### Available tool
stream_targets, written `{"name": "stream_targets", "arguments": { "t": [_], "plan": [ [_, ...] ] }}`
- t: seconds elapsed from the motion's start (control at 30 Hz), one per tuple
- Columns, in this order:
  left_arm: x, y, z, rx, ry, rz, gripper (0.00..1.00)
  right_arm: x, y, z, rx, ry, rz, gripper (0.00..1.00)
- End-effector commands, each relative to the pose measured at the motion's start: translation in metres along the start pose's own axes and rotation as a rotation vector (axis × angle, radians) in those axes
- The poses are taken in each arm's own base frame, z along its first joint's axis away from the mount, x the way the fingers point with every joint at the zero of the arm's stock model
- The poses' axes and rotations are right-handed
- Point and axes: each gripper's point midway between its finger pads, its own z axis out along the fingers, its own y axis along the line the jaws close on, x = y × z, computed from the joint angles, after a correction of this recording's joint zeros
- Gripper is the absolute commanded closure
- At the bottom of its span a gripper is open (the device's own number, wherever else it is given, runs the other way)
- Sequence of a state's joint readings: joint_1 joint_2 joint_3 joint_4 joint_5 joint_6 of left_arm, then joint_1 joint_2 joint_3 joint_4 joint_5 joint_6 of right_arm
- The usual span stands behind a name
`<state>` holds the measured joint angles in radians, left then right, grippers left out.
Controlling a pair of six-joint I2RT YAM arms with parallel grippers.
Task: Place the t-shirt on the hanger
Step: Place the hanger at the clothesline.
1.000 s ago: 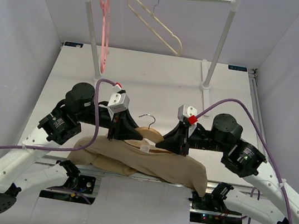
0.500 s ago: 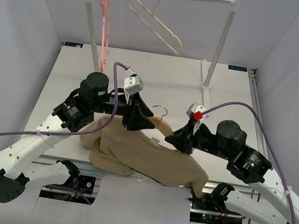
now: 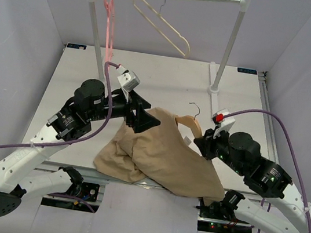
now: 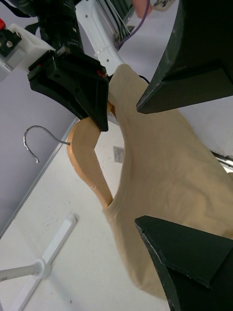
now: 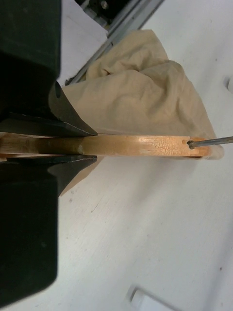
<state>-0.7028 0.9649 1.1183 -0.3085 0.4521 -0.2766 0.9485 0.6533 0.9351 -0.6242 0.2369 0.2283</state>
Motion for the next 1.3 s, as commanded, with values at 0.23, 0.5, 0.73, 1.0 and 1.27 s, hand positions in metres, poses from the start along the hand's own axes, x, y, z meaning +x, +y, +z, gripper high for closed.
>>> {"name": "stream_targets", "arguments": {
  "t": [0.23,0.5,0.73,1.0,1.27],
  "plan": [
    [0.064,0.056,0.015,-0.205,-0.075,-0.232,0.02,-0.079,-0.08,-0.016,0.576,-0.124,0.057,0.92],
    [0.105,0.056,0.02,-0.106,-0.148,-0.233,0.02,-0.159,-0.077,0.014,0.634,-0.227,-0.086,0.92],
    [0.119,0.065,0.014,-0.16,-0.162,-0.186,0.02,-0.231,-0.111,0.031,0.605,-0.312,-0.1,0.92],
    [0.154,0.053,0.01,-0.191,-0.106,-0.095,0.02,-0.31,-0.135,0.031,0.567,-0.469,-0.085,0.92],
    [0.154,0.053,0.002,-0.201,-0.142,-0.094,0.02,-0.326,-0.165,0.074,0.588,-0.452,-0.069,0.92]
  ]
}}
